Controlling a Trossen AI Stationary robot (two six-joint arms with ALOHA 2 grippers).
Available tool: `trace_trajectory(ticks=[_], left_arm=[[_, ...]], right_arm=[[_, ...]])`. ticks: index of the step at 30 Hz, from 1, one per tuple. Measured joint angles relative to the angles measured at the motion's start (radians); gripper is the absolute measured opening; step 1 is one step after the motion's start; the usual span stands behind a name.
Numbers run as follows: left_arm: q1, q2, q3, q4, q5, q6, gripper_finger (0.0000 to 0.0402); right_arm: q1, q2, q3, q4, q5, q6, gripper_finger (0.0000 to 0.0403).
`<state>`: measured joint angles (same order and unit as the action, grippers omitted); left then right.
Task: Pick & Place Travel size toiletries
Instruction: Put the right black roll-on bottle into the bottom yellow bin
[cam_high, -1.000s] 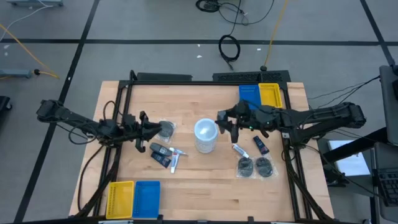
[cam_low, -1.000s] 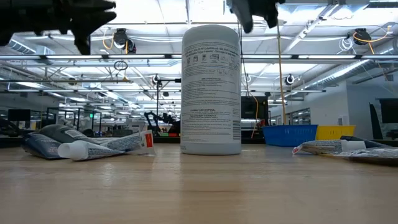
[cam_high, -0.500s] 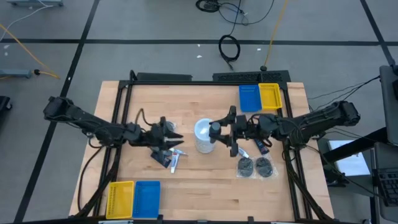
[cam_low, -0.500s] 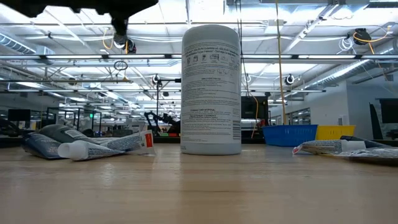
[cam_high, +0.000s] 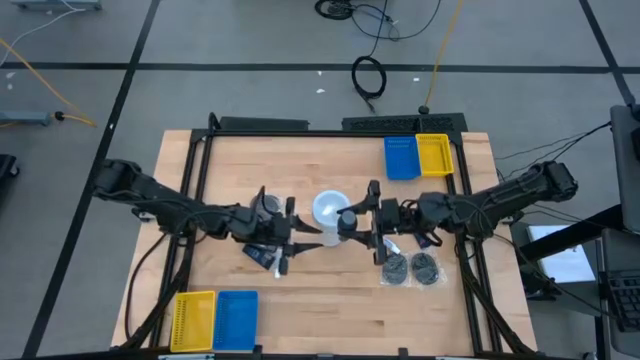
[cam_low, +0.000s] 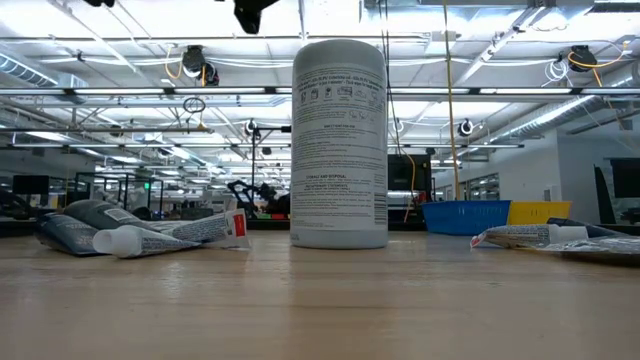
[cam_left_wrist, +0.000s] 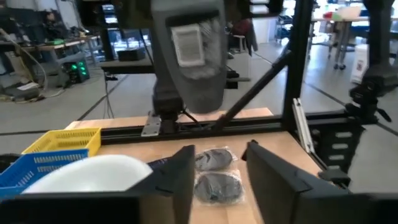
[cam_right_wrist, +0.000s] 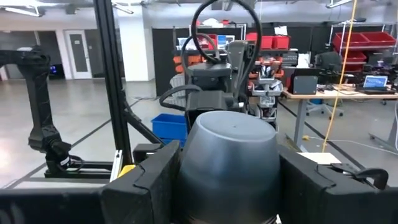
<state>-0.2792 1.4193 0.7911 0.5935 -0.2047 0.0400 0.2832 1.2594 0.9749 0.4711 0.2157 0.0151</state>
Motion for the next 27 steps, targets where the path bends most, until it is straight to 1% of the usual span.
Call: trace_trajectory(ticks=[1,6,9,12,17,21,27], left_arm=[[0.002,0.003,0.005,0.003,-0.008,0.0,0.0177],[0.002,0.003,0.019,0.004,-0.025,-0.017,0.0252],[0.002,0.003,0.02,0.019,-0.035,-0.017,0.0284],[0.003,0.003,0.02,0.043,-0.037,-0.023,0.0306],[0.007,0.031,0.021,0.111,-0.057,-0.041,0.0325],[0.018,0.085,0.039,0.134,-0.058,-0.045,0.0322],[0.019,0.151,0.108,0.139,-0.028,-0.047,0.0313]], right_arm=[[0.003,0.0,0.0,-0.001,0.004,-0.003,0.0195],[0.022,0.0,0.0,-0.004,0.099,-0.037,0.0195],[0.022,0.0,0.0,0.014,0.1,-0.054,0.0195],[0.022,0.017,0.0,0.064,0.099,-0.065,0.0195],[0.017,0.072,0.0,0.13,0.097,-0.096,0.0195],[0.012,0.104,0.0,0.181,0.097,-0.108,0.0195],[0.005,0.131,0.0,0.18,0.097,-0.107,0.0195]])
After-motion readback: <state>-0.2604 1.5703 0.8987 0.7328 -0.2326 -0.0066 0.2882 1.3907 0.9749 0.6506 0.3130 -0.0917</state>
